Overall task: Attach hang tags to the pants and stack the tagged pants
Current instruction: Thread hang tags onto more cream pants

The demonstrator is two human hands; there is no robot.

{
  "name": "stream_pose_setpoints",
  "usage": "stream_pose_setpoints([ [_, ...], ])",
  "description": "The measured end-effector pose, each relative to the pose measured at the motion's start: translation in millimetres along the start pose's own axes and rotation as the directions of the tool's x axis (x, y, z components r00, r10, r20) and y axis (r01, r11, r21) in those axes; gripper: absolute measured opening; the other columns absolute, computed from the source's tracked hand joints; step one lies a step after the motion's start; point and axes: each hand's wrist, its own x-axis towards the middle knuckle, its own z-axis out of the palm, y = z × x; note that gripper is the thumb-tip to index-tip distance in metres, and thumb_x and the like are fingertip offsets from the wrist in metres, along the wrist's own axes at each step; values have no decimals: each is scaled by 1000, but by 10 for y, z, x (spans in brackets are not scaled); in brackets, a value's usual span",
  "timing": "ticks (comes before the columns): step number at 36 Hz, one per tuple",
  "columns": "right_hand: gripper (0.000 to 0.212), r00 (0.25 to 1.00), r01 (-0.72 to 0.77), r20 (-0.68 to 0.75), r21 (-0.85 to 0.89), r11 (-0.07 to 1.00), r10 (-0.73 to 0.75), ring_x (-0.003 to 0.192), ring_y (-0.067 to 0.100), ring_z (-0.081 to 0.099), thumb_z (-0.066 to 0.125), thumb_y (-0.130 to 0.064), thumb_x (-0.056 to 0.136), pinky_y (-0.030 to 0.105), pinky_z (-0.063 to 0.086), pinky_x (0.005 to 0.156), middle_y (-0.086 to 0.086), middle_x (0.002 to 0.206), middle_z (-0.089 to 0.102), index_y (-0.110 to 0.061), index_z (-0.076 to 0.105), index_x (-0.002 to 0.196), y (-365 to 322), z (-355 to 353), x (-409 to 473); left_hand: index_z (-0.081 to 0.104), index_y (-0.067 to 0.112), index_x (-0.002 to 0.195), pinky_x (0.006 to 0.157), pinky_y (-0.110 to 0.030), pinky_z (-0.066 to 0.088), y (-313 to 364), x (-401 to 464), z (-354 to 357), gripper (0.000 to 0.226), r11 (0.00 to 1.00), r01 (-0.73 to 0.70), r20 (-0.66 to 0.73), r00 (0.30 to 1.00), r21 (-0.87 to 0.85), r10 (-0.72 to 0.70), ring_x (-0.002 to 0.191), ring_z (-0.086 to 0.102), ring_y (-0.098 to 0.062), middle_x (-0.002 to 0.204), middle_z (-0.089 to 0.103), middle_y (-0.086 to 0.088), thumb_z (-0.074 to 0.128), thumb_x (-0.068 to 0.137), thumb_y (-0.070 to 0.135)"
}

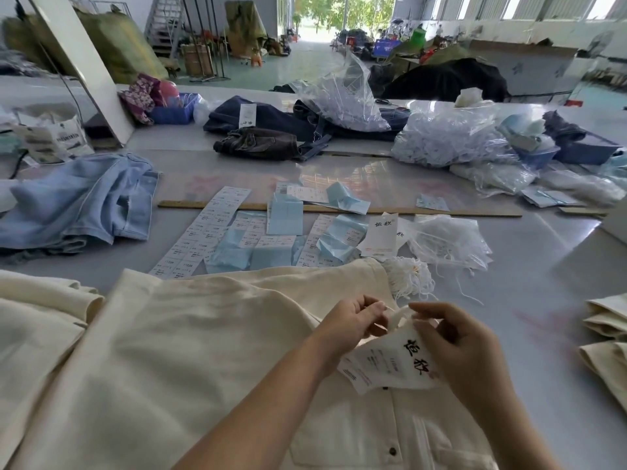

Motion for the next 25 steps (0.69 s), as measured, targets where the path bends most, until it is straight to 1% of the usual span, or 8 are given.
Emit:
stream_pose_setpoints([
  [3,40,993,-104,87,306,946,81,57,9,57,60,10,84,18,50,57,-1,79,70,-28,74,84,-61,-59,-25,57,15,92,63,-19,48,6,-12,-7,17,996,30,-14,999,-83,-31,60,59,-5,66,67,9,44,102,21],
  [6,31,985,-172,103,450,876,141,62,10,62,60,6,84,16,51,60,9,71,69,-20,75,82,-96,-94,-25,57,12,96,62,-20,50,11,-18,-8,20,995,41,-35,998,-95,-45,63,62,-7,71,71,5,41,103,22],
  [9,23,976,-218,139,693,687,170,74,15,69,60,2,74,16,53,70,11,85,73,-14,76,81,-115,-136,2,54,11,97,68,-19,48,10,-10,-8,19,987,-17,-59,998,-159,7,64,61,-4,83,74,5,38,104,18],
  [11,29,971,-239,183,794,559,155,86,21,71,53,3,70,20,54,76,15,94,73,-10,76,82,-131,-147,15,54,13,95,77,-24,46,13,-12,-1,18,975,-68,-83,995,-211,51,79,65,-8,95,74,2,39,103,17],
  [13,37,968,-251,210,820,515,137,96,24,70,49,7,68,22,54,80,18,101,72,-8,77,85,-156,-148,30,55,15,93,87,-31,43,26,-12,13,18,958,-134,-105,988,-254,111,96,65,-11,103,73,1,40,103,17],
  [17,39,975,-215,200,740,637,98,99,17,69,58,6,64,15,52,79,13,102,73,-15,78,90,-241,-159,56,54,16,90,90,-31,43,138,-20,65,19,942,-261,-110,964,-211,242,90,64,-8,88,72,7,40,102,14],
  [20,34,987,-151,135,651,744,83,95,14,70,74,-13,56,14,51,78,7,97,74,-22,79,89,-277,-167,75,54,14,87,82,-24,47,242,-44,89,18,932,-338,-95,940,-128,328,71,55,-6,70,60,9,43,101,8],
  [25,32,996,-92,37,522,848,86,83,15,71,77,-29,50,17,53,77,4,85,75,-26,79,82,-306,-214,113,56,15,95,74,-17,47,329,-148,96,16,926,-377,52,925,-15,377,68,55,-3,70,56,6,48,98,2],
])
